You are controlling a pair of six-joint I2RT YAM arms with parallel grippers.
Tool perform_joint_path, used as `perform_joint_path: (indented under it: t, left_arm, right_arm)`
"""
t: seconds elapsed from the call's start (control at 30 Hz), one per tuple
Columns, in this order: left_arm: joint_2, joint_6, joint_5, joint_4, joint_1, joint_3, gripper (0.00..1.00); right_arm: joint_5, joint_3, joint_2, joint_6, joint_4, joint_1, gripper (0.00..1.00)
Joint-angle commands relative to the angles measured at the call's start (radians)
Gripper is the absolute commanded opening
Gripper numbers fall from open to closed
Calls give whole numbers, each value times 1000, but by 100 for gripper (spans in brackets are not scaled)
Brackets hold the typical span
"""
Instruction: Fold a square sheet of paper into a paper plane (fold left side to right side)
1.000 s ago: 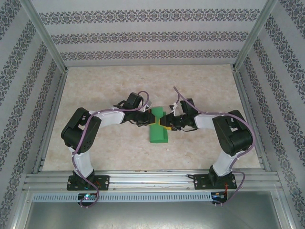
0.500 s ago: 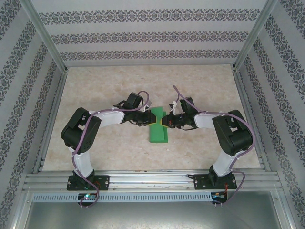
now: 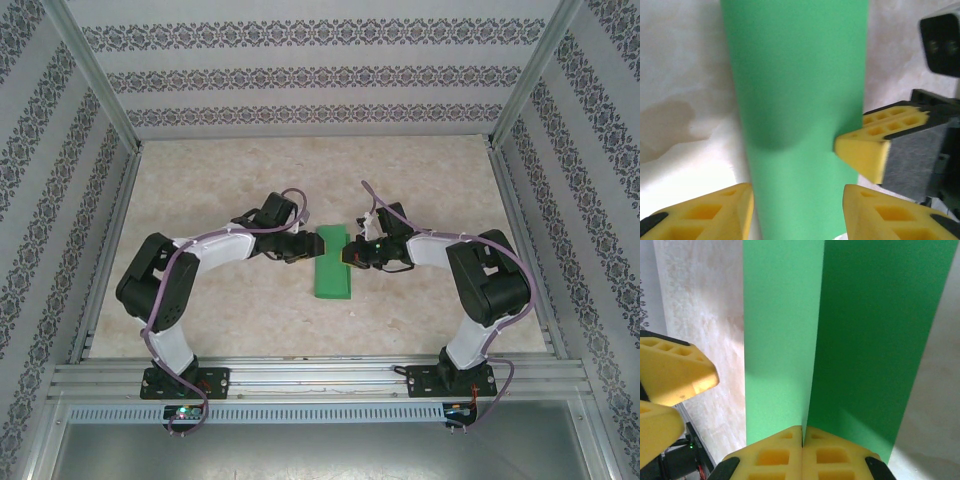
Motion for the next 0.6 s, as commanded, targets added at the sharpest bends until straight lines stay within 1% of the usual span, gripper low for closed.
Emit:
perform_joint_path:
  t: [0.0,0.3,0.43,0.57]
  left_arm:
    - [43,25,-8,-52,-16,32,51]
    - [128,24,14,-47,-23,76,52]
    - [156,25,17,-45,-28,90,48]
    - [180,27,12,-56,-34,103,41]
  right_arm:
    - [26,28,21,-29,-38,16,0]
    - [36,35,32,-35,-59,20,1]
    - [47,37,32,-45,-73,21,1]
    - [52,40,32,-48,-84,21,4]
